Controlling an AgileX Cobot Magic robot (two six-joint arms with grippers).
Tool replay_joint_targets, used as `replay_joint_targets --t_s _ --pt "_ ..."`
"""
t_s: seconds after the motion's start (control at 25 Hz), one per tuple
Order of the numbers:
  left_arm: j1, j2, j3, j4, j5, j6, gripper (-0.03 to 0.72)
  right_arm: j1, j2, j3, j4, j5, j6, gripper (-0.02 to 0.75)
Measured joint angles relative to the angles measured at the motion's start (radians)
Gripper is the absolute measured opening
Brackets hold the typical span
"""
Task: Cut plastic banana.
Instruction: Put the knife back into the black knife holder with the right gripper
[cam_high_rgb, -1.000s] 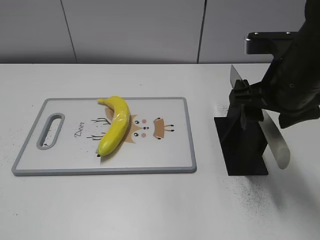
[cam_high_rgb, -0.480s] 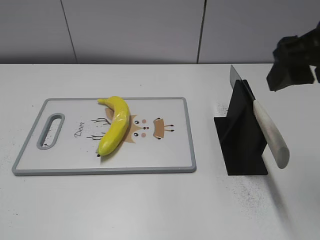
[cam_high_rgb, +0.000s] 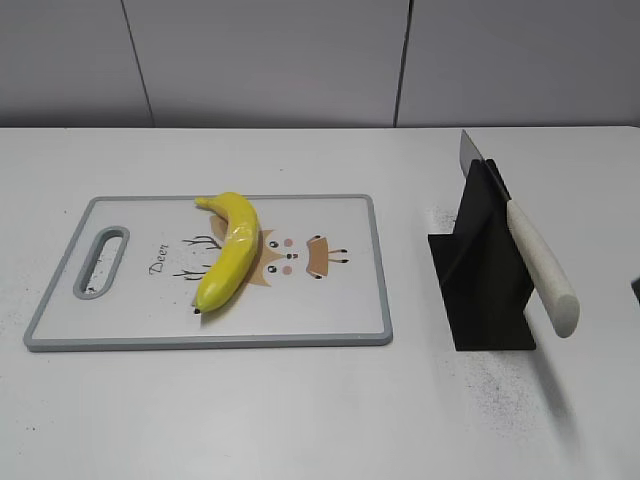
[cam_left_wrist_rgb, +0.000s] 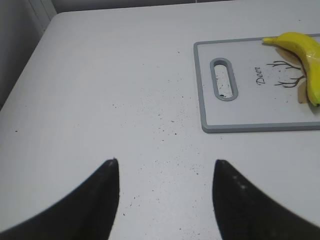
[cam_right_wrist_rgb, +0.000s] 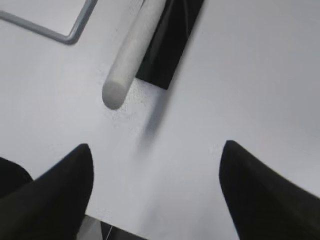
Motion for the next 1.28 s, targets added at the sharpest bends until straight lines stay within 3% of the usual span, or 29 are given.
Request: replay_joint_targets --t_s 0.32,0.6,0.76,1.28 --pt "0.0 0.0 0.0 0.0 0.0 0.0 0.554 0.0 -0.376 0.196 0.0 0.036 -0.11 0.592" --pt "0.0 0.0 0.0 0.0 0.0 0.0 0.554 0.0 -0.647 0.234 0.001 0.062 -0.115 0.592" --pt "0.0 0.0 0.0 0.0 0.0 0.0 0.554 0.0 -0.738 0.253 0.011 0.126 -0.116 0.592" --pt "0.0 0.0 0.0 0.001 0.0 0.0 0.554 0.0 -0.904 0.255 0.017 0.126 -0.117 0.591"
